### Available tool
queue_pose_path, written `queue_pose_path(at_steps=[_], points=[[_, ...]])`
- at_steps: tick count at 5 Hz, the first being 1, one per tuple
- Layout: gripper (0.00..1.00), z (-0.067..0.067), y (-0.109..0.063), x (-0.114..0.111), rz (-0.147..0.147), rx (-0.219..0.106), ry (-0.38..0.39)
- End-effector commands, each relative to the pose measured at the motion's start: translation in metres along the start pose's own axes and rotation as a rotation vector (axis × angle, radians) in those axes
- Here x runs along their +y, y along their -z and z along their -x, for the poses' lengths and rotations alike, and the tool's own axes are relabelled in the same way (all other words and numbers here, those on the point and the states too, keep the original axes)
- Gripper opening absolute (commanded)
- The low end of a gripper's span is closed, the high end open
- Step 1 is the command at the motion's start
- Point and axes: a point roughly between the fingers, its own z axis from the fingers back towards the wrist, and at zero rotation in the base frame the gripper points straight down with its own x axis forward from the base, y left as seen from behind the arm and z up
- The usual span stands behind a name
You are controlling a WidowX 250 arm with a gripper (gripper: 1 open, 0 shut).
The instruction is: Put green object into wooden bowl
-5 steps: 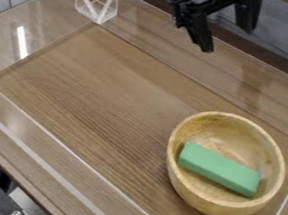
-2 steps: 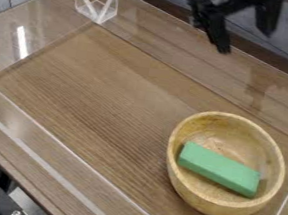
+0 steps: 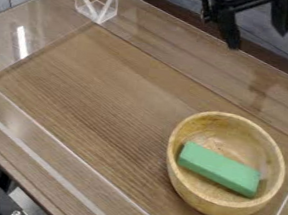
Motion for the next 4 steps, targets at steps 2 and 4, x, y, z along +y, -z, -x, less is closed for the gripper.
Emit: queue_pose_path(at_steps=[2, 4], points=[[0.0, -0.015, 0.0, -0.018, 0.045, -0.037, 0.064], [0.0, -0.018, 0.055, -0.018, 0.022, -0.05, 0.094]])
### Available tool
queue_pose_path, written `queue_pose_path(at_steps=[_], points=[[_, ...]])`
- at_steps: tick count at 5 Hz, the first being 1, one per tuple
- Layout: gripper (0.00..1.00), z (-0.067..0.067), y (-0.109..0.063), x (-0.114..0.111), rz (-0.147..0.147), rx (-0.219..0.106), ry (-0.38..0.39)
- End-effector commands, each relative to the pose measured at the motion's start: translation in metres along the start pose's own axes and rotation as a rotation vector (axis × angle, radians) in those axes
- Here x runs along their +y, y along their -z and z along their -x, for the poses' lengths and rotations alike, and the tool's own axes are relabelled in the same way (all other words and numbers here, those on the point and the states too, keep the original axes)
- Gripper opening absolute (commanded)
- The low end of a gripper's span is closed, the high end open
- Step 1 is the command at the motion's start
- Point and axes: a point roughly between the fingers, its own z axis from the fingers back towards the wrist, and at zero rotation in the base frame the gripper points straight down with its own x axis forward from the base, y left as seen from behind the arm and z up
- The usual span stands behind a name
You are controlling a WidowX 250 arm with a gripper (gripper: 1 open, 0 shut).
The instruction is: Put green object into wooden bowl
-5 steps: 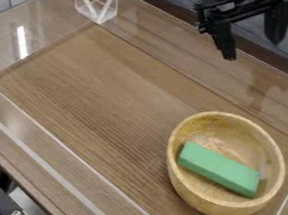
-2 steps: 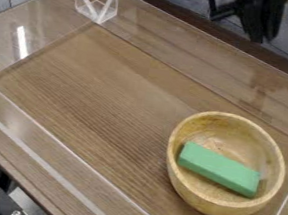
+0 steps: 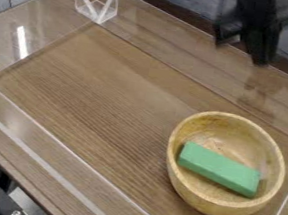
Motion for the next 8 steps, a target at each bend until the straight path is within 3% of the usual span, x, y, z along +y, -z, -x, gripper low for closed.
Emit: queue_pose_path(at_steps=[1, 2, 3, 5, 6, 7, 8], points=[[0.0, 0.001, 0.012, -0.01, 0.03, -0.043, 0.018], [1.0, 0.005, 0.026, -0.01, 0.028, -0.037, 0.016], [1.0, -0.003, 0.004, -0.013, 0.064, -0.049, -0.026], [1.0, -0.011, -0.065, -0.017, 0.165, -0.012, 0.025], [1.0, -0.028, -0.086, 0.012, 0.209, -0.023, 0.076], [1.0, -0.034, -0.087, 0.029, 0.213, -0.035, 0.1], [1.0, -0.02, -0.072, 0.015, 0.198, -0.023, 0.157]])
